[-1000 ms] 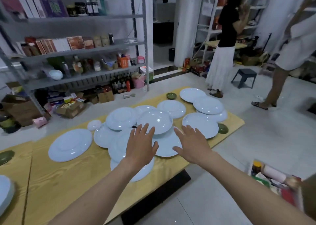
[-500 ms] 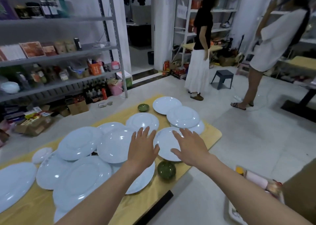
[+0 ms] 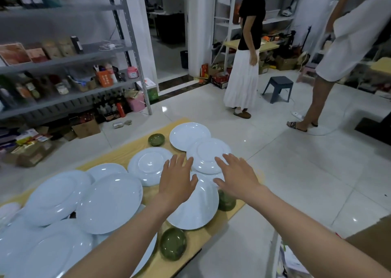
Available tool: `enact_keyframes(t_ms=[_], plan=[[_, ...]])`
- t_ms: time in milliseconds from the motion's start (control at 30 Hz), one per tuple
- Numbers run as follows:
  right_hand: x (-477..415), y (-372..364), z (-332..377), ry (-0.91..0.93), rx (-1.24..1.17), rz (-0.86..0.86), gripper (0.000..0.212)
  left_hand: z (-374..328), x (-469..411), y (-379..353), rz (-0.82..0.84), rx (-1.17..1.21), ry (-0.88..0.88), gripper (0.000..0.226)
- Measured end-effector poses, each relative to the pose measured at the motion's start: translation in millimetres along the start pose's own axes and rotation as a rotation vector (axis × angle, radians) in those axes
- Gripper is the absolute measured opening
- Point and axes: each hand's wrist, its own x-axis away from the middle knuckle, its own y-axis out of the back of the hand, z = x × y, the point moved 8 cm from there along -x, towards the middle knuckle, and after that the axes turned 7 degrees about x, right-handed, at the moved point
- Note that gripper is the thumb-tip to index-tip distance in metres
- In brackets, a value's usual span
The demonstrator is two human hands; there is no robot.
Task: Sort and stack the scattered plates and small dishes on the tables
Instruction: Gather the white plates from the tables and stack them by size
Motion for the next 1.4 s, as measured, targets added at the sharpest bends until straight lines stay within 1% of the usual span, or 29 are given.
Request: enact_keyframes(t_ms=[100, 233, 367, 433, 567, 700, 800, 867, 967, 1100, 1167, 1267, 1300, 1333, 1400], plan=[[-22.8, -1.9, -32.9, 0.041, 0.022, 0.002, 0.068, -17.7, -27.5, -8.8, -0.013, -0.033, 0.015, 0.058], [-53.3, -5.7, -71.0, 0.095, 0.064, 0.004, 0.068, -39.3, -56.1, -17.3, -0.042, -0.041, 0.106, 0.059], [-82.8, -0.9, -98.7, 0.104, 0.087, -0.084, 0.067, -52.0, -78.1, -24.0, -0.08, -0.062, 0.184, 0.061], [-97.4, 0.6, -106.2, 0.11, 0.07, -0.114, 0.066, -55.4, -91.3, -26.9, -0.09, -0.059, 0.192, 0.062], [-133.2, -4.3, -112.5, 0.145, 0.049, -0.121, 0.067, -47.3, -121.7, -35.8, -0.1, -0.059, 0.227, 0.062], [-164.8, -16.2, -110.7, 0.152, 0.022, -0.103, 0.067, -27.0, -144.6, -53.9, -0.082, -0.033, 0.268, 0.062], [-178.9, -33.2, -108.6, 0.162, -0.015, -0.041, 0.067, -14.3, -155.5, -74.1, -0.024, 0.005, 0.299, 0.062], [-187.2, -46.8, -113.0, 0.134, -0.086, 0.015, 0.066, -4.3, -160.7, -87.8, 0.01, 0.034, 0.336, 0.061], [-200.6, -72.7, -125.3, 0.048, -0.268, 0.154, 0.066, 14.3, -163.3, -111.1, 0.056, 0.155, 0.439, 0.061], [-221.1, -103.1, -144.1, -0.157, -0.613, 0.291, 0.056, 38.8, -163.5, -143.3, 0.099, 0.396, 0.642, 0.058], [-226.0, -120.1, -149.0, -0.255, -0.759, 0.364, 0.059, 48.9, -162.8, -159.1, 0.127, 0.494, 0.742, 0.058], [-230.1, -143.5, -154.1, -0.376, -0.865, 0.441, 0.071, 61.8, -161.1, -172.9, 0.092, 0.674, 0.888, 0.06], [-230.8, -150.2, -155.6, -0.408, -0.888, 0.455, 0.072, 64.7, -161.1, -175.9, 0.074, 0.721, 0.92, 0.062], [-231.5, -155.9, -156.8, -0.432, -0.909, 0.46, 0.07, 66.8, -160.9, -178.4, 0.058, 0.759, 0.948, 0.066], [-233.7, -164.5, -159.0, -0.462, -0.927, 0.45, 0.057, 70.4, -161.3, -182.5, 0.026, 0.813, 0.995, 0.072]])
